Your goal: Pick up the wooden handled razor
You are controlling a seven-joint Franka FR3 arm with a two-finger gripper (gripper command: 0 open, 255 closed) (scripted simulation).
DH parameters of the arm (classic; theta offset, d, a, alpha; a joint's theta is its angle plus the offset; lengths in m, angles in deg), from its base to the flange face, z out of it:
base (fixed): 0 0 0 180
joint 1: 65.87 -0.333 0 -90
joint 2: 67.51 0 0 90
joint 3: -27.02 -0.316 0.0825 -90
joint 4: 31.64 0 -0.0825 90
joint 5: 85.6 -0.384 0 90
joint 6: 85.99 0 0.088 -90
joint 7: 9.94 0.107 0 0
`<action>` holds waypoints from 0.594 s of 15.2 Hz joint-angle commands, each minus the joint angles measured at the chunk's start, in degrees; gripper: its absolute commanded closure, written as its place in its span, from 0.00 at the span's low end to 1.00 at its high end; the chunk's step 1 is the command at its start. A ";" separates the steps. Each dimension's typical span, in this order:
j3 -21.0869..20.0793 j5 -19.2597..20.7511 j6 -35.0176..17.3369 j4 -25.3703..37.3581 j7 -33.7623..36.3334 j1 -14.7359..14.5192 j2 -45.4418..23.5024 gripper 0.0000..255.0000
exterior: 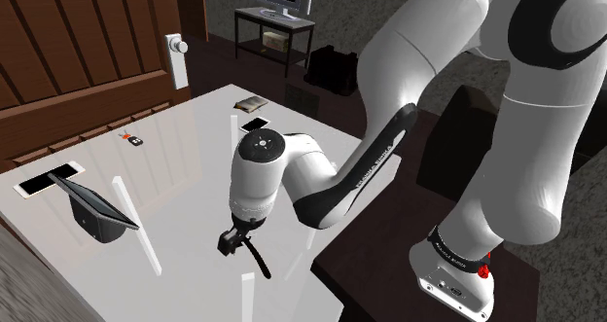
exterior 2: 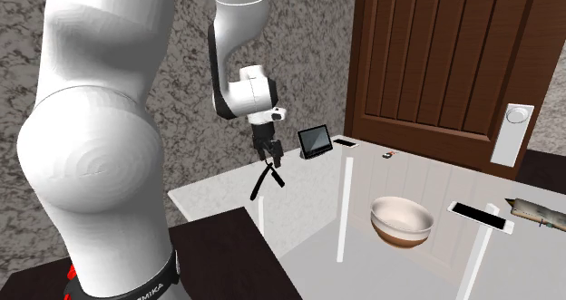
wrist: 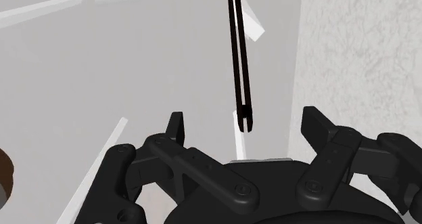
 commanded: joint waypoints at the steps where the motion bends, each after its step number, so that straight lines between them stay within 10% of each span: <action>1: 1.24 2.09 -0.79 0.56 1.70 -1.04 -1.72 0.00; 5: 2.81 4.45 -1.89 1.05 3.59 -2.22 -3.64 0.00; 6: 2.88 4.52 -1.94 1.08 3.56 -2.19 -3.71 1.00; 9: 2.86 4.49 -1.92 1.07 3.57 -2.20 -3.68 1.00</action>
